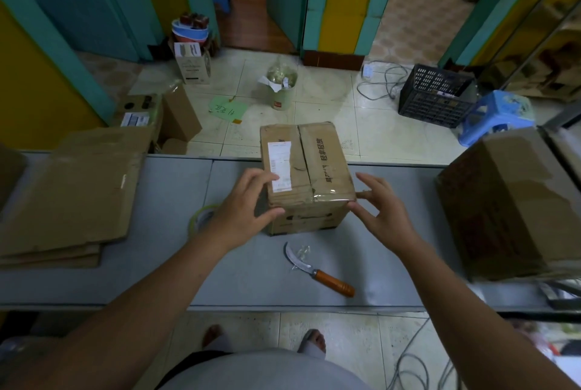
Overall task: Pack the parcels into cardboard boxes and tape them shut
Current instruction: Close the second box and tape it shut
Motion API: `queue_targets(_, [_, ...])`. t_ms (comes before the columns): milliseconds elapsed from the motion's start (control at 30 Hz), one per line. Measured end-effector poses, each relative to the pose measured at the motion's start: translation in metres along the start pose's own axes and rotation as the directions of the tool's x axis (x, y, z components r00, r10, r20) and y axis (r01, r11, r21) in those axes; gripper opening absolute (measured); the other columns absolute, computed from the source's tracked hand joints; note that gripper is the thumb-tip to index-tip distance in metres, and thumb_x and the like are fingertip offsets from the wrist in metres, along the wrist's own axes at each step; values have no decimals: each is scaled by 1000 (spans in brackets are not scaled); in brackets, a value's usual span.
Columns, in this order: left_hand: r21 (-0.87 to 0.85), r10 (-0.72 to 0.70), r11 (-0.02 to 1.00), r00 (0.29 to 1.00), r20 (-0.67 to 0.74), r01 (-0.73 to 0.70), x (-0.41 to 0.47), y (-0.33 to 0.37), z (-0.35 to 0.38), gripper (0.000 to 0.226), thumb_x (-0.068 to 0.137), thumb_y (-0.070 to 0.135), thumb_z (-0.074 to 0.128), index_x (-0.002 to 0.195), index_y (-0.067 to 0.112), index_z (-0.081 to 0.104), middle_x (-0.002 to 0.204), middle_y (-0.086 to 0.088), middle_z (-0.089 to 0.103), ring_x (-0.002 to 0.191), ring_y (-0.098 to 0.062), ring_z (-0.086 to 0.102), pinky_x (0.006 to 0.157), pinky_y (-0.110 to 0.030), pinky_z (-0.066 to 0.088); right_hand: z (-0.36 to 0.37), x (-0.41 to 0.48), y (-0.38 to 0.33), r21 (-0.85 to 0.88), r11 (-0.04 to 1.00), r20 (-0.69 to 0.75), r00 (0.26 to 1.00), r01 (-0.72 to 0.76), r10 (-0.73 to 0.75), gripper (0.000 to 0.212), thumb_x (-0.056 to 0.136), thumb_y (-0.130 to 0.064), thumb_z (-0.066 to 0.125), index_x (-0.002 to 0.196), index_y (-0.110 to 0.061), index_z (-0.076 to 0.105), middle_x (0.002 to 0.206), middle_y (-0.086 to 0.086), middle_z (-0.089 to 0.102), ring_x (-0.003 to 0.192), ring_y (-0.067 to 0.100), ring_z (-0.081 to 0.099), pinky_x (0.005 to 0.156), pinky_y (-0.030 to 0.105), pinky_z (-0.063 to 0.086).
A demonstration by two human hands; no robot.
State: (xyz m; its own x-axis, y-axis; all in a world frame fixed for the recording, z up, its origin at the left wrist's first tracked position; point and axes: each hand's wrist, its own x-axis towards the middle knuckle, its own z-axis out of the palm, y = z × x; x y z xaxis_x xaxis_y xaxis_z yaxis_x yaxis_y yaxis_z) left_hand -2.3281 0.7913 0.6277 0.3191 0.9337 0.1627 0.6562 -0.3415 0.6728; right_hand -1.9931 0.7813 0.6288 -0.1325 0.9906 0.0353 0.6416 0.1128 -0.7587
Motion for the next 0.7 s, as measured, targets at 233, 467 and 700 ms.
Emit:
queue_targets(233, [-111,-169,981,981,-91,159,-11,-6,5,37,79,48,84,99,19,71,100,9,74,92,-4,70,76,-32,63,11,-9,1,28,995,-173,980,-96,100,42,76,-52,78,105,-22,78,94,-17,75,91,-3,70,84,13,56])
queue_targets(467, [-13,-91,996,988,-127,90,-9,-12,2,52,81,63,67,76,11,73,64,6,64,55,-10,59,56,-33,54,15,-9,-2,-40,999,-199,980,-23,15,31,79,-45,75,93,-19,82,84,-20,71,81,-8,68,77,2,47])
queue_targets(700, [-32,-268,963,953,-138,266,-10,-3,-3,34,83,51,82,78,18,74,67,12,68,62,-1,64,62,-25,56,28,-15,-14,-25,994,-216,971,-108,100,17,84,-43,78,92,-29,73,82,-22,68,80,-6,67,72,5,49])
